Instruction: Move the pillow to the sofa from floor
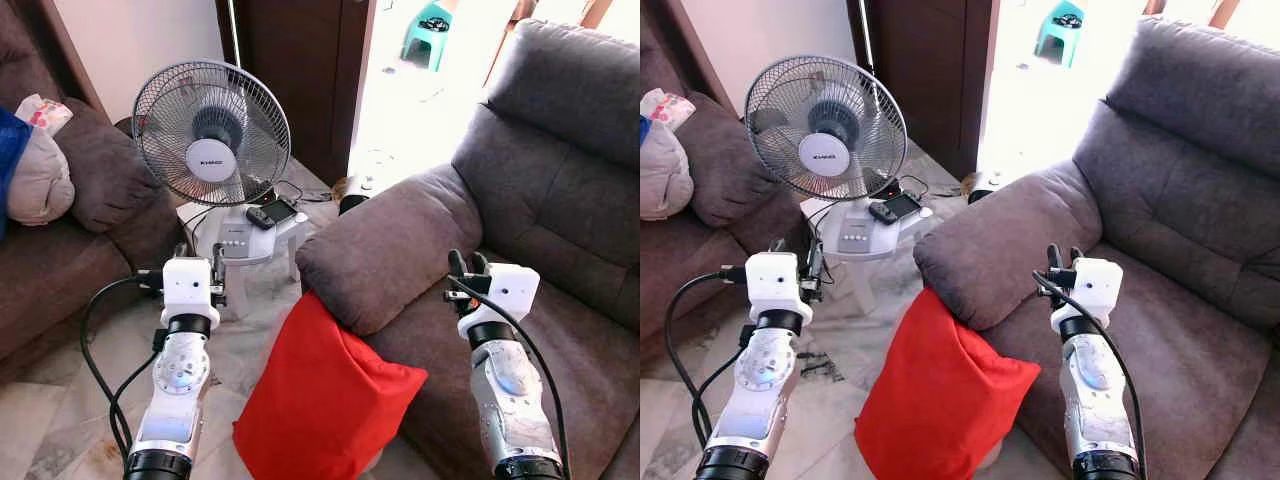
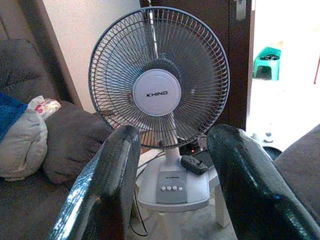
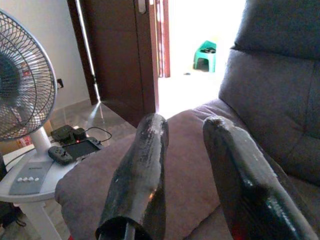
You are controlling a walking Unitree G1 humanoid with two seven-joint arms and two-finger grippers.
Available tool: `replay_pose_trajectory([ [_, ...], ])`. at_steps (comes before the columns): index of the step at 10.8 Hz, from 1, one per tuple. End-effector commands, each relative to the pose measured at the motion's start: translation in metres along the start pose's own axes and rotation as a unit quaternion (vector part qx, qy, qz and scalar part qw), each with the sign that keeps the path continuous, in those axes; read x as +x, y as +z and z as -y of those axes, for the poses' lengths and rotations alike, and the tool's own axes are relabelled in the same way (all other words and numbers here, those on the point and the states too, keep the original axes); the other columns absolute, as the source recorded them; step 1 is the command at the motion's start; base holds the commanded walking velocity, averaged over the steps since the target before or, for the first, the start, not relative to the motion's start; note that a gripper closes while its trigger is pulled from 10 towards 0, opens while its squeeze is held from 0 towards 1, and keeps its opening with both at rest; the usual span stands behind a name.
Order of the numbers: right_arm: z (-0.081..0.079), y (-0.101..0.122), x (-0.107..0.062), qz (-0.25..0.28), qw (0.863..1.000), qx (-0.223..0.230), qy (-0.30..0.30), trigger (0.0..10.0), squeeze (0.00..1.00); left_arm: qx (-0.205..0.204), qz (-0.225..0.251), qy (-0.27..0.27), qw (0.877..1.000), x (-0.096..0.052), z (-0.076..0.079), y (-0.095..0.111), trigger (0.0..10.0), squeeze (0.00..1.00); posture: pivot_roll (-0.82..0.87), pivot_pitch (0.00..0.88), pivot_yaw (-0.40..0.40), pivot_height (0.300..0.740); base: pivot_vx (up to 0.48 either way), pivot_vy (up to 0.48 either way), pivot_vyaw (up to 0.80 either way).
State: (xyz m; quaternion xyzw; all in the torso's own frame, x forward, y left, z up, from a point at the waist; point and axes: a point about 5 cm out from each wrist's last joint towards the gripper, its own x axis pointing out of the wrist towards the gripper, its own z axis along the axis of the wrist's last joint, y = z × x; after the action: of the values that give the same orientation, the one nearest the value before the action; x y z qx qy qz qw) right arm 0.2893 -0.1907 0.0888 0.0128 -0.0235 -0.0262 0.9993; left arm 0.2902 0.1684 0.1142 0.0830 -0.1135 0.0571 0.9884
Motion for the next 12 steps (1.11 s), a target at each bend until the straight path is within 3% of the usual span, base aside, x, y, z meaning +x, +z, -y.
replay_pose_trajectory([
  [1,0.0010,0.0066,0.0012,0.008,1.000,-0.005,0.001,10.0,0.00,-0.004,-0.004,0.001,1.000,-0.0006,-0.0001,0.0005,10.0,0.00,0.01,0.009,-0.040,0.740,0.000,0.000,0.00],
  [3,0.0015,0.0070,0.0019,0.007,1.000,-0.007,0.001,10.0,0.00,-0.006,-0.006,0.002,1.000,-0.0016,-0.0003,-0.0002,10.0,0.00,0.01,0.011,-0.044,0.740,0.000,0.000,0.00],
  [6,0.0021,0.0077,0.0017,0.002,1.000,-0.009,0.003,10.0,0.00,-0.007,-0.008,0.001,1.000,-0.0023,-0.0003,0.0006,10.0,0.00,0.00,0.014,-0.046,0.705,0.000,0.000,0.00],
  [10,0.0025,0.0054,0.0012,-0.007,1.000,-0.021,0.005,10.0,0.00,-0.007,-0.013,-0.002,1.000,-0.0029,0.0007,-0.0001,10.0,0.00,0.01,0.016,-0.049,0.705,0.000,0.000,0.00],
  [12,0.0017,0.0078,0.0026,-0.002,1.000,-0.017,0.010,10.0,0.00,-0.009,-0.015,-0.003,1.000,-0.0026,0.0012,-0.0005,10.0,0.00,0.00,0.012,-0.050,0.677,0.000,0.000,0.00],
])
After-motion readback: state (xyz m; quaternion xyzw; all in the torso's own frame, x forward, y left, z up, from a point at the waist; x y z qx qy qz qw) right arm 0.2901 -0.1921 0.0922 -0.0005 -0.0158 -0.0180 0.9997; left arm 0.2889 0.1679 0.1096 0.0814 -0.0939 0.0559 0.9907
